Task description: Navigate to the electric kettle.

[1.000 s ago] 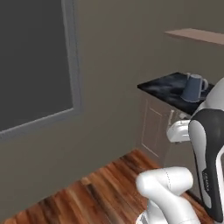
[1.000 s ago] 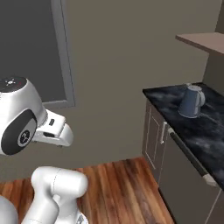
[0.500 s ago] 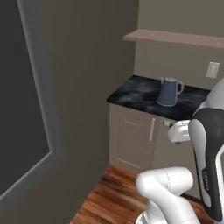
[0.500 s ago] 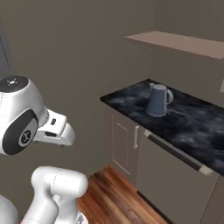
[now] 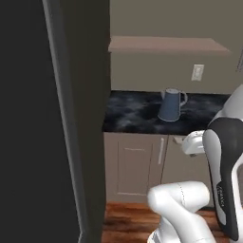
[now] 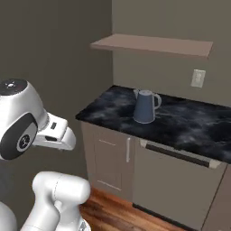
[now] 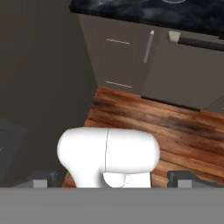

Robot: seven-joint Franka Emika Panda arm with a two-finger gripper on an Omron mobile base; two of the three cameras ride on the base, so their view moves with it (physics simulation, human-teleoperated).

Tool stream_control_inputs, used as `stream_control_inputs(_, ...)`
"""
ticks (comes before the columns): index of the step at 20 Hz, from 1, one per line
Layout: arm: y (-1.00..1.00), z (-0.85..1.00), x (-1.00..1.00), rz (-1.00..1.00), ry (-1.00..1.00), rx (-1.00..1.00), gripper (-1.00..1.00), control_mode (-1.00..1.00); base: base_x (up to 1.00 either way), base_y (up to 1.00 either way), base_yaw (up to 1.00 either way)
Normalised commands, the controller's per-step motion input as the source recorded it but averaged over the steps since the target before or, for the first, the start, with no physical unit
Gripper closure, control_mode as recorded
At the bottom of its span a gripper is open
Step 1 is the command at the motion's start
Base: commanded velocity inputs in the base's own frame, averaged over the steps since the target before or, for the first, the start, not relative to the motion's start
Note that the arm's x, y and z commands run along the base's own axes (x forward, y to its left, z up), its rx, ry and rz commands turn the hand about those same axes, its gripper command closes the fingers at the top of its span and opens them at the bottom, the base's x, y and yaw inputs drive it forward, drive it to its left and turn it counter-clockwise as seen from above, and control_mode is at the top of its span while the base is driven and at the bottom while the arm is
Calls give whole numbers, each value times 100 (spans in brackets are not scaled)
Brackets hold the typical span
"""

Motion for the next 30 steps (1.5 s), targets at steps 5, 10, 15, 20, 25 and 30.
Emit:
stream_control_inputs(5,0,0,0,0,0,0,-100,100,46,1,-64)
stream_control_inputs(10,0,0,0,0,0,0,-100,100,43,0,-50)
stream_control_inputs(15,0,0,0,0,0,0,-100,100,68,22,-21)
stream_control_inputs(20,0,0,0,0,0,0,-100,100,55,20,4)
stream_control_inputs(25,0,0,0,0,0,0,-100,100,57,0,16)
stream_control_inputs(30,0,0,0,0,0,0,-100,100,77,-1,18)
